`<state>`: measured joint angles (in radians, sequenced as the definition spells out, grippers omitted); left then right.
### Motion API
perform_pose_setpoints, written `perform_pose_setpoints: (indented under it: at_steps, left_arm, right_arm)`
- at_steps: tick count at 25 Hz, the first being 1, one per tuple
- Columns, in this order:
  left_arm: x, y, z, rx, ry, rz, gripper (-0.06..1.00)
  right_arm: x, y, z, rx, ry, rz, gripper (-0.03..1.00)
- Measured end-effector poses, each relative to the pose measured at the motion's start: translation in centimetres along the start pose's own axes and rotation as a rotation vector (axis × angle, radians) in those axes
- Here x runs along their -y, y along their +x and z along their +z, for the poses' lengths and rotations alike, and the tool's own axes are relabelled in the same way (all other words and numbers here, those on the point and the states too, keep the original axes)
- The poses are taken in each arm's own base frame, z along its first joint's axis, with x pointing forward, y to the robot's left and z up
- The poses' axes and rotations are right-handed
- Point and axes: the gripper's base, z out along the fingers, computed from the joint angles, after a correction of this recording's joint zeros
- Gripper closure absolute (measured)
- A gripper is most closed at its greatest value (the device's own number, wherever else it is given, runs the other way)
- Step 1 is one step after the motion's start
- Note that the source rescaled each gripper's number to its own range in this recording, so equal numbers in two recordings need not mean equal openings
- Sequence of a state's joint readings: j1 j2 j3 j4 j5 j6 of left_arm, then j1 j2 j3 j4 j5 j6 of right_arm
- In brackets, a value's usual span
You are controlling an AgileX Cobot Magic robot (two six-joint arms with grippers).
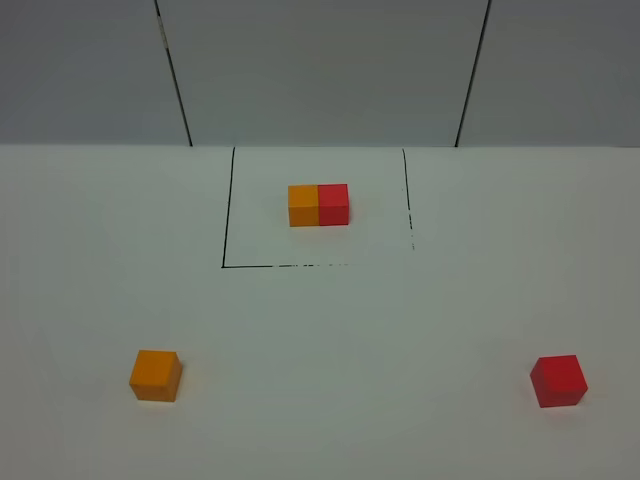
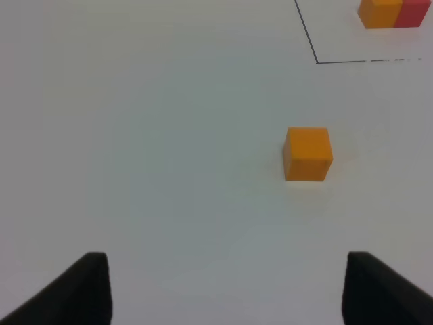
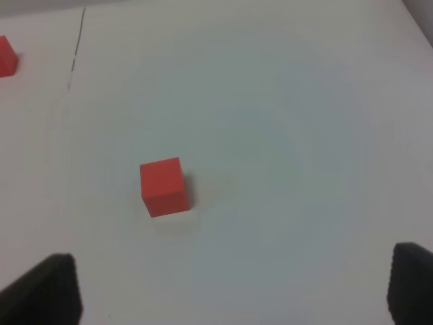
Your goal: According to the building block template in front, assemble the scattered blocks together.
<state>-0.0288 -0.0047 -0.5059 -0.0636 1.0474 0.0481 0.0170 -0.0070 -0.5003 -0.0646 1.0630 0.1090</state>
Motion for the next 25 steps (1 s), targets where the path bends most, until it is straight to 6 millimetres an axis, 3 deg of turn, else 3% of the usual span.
perform_pose_setpoints:
  at_steps: [19, 22, 25]
  left_arm:
    - [0.0, 0.0, 0.0, 0.000, -0.002, 0.000, 0.43]
    - [-0.1, -0.4, 0.2, -0.014, -0.005, -0.001, 0.31]
    - [-0.1, -2.1, 0.6, -0.075, -0.006, -0.045, 0.12]
  right_arm:
    - [0.0, 0.0, 0.0, 0.000, 0.000, 0.000, 0.16]
    - [0.0, 0.0, 0.0, 0.000, 0.000, 0.000, 0.16]
    - [0.0, 0.0, 0.0, 0.000, 0.000, 0.000, 0.16]
